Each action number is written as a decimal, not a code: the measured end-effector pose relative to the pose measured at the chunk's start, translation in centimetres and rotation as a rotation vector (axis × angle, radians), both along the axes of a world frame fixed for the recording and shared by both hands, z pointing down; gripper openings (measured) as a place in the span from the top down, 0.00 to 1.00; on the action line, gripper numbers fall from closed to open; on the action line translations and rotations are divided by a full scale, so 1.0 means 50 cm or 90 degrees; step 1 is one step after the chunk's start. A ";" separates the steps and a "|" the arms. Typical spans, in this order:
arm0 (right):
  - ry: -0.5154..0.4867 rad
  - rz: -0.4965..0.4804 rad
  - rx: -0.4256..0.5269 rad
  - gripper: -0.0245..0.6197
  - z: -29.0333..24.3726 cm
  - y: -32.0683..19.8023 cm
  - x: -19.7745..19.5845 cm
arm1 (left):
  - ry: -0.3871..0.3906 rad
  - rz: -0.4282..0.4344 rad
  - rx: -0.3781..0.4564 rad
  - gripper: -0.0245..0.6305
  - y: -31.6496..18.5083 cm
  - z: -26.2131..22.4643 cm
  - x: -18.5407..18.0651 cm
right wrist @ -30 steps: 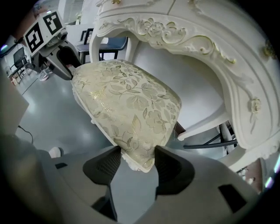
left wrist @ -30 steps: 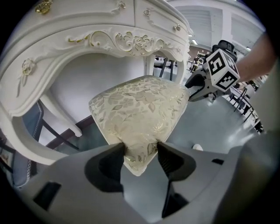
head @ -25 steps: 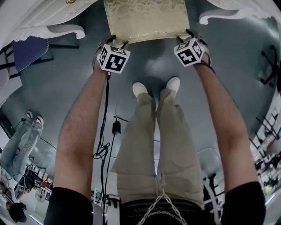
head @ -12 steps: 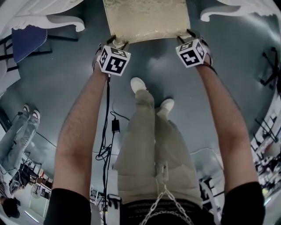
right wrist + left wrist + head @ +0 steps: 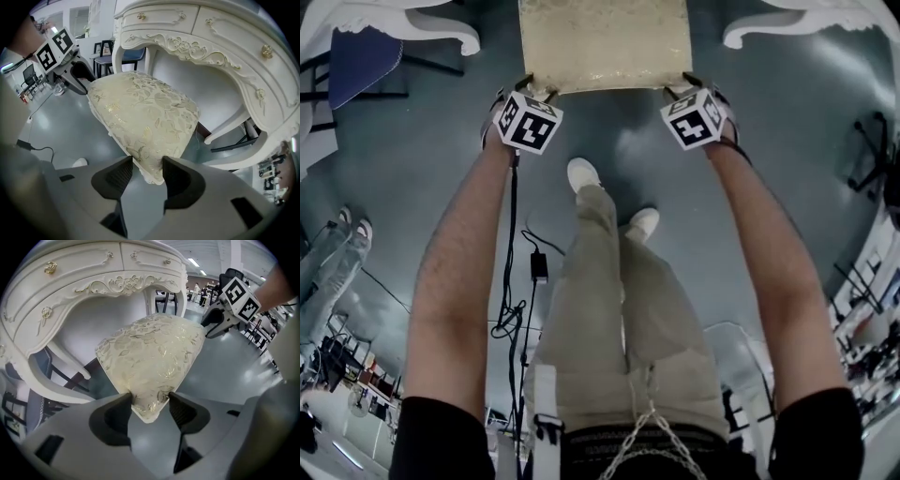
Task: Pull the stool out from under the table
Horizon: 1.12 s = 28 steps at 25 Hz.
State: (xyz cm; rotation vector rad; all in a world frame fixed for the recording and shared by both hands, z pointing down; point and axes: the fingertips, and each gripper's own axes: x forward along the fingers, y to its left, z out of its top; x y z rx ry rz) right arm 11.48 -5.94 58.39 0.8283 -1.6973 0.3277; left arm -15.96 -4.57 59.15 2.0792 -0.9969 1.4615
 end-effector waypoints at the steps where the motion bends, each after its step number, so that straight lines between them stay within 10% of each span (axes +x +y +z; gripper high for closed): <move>1: -0.004 -0.002 -0.003 0.65 0.004 0.011 0.001 | -0.010 0.006 0.000 0.59 0.006 -0.001 -0.002; 5: -0.026 0.014 0.018 0.65 -0.023 0.015 0.008 | 0.006 -0.043 0.048 0.59 0.022 -0.035 0.006; 9: -0.141 0.078 0.102 0.66 -0.173 0.016 0.000 | 0.140 -0.179 0.155 0.61 0.062 -0.167 0.050; 13: -0.261 0.119 0.206 0.93 -0.345 0.049 -0.017 | 0.225 -0.263 0.279 0.92 0.108 -0.346 0.076; 28: -0.437 0.093 0.400 0.96 -0.802 0.225 -0.018 | 0.356 -0.291 0.500 0.96 0.275 -0.875 0.130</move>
